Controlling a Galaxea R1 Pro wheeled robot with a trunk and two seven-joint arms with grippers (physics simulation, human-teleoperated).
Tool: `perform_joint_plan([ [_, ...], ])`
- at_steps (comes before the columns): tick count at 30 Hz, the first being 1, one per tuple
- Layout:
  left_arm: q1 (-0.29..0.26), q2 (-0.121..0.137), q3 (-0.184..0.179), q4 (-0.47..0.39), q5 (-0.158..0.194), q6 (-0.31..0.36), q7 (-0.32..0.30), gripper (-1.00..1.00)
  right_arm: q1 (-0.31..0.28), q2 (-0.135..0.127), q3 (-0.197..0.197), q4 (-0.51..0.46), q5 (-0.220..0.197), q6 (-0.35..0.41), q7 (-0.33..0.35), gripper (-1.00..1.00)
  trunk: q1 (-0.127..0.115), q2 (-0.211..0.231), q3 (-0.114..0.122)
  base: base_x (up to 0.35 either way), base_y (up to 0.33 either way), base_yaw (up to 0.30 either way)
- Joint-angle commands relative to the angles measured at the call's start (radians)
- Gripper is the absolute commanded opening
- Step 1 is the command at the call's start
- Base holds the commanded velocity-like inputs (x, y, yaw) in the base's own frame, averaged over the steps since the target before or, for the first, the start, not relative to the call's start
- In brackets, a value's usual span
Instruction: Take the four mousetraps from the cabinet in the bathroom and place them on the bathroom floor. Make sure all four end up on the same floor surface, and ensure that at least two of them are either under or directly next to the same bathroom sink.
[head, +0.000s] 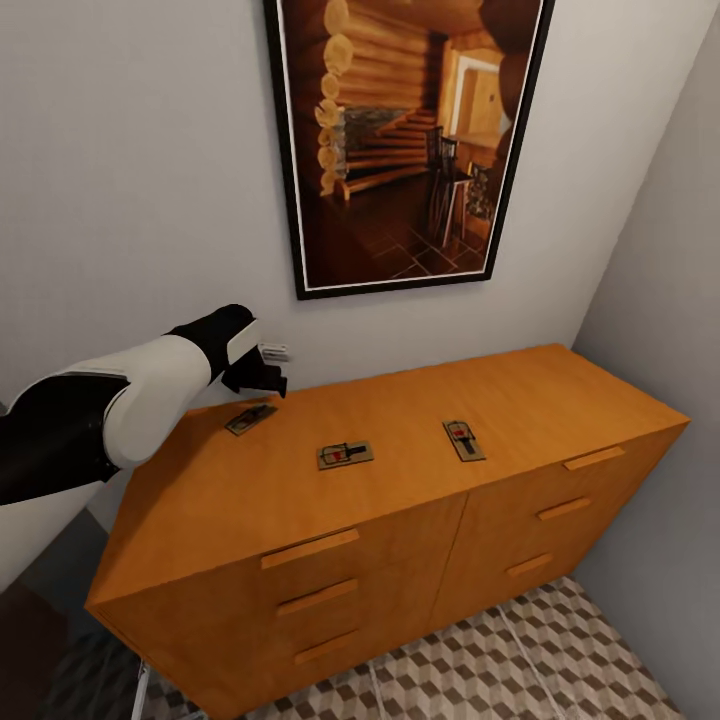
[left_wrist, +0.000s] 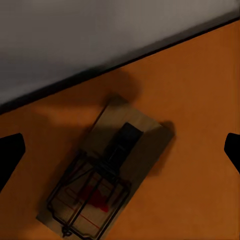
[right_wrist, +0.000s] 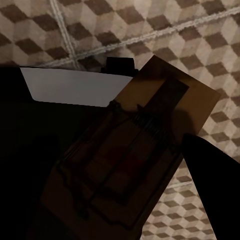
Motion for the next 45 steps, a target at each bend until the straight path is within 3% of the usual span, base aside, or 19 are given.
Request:
perform_joint_plan([
  [1,-0.001,0.0,-0.004,0.002,0.001,0.001,0.001,1.0,0.0,0.0,-0.008,-0.001,0.011,0.005,0.0,-1.0,0.0,0.0,-0.001,0.0,0.0,-0.004],
  [45,0.022,0.001,-0.004,-0.001,-0.001,0.001,0.001,1.0,0.0,0.001,-0.008,-0.001,0.011,0.005,-0.001,-1.0,0.0,0.0,-0.017,-0.014,0.0,0.0],
])
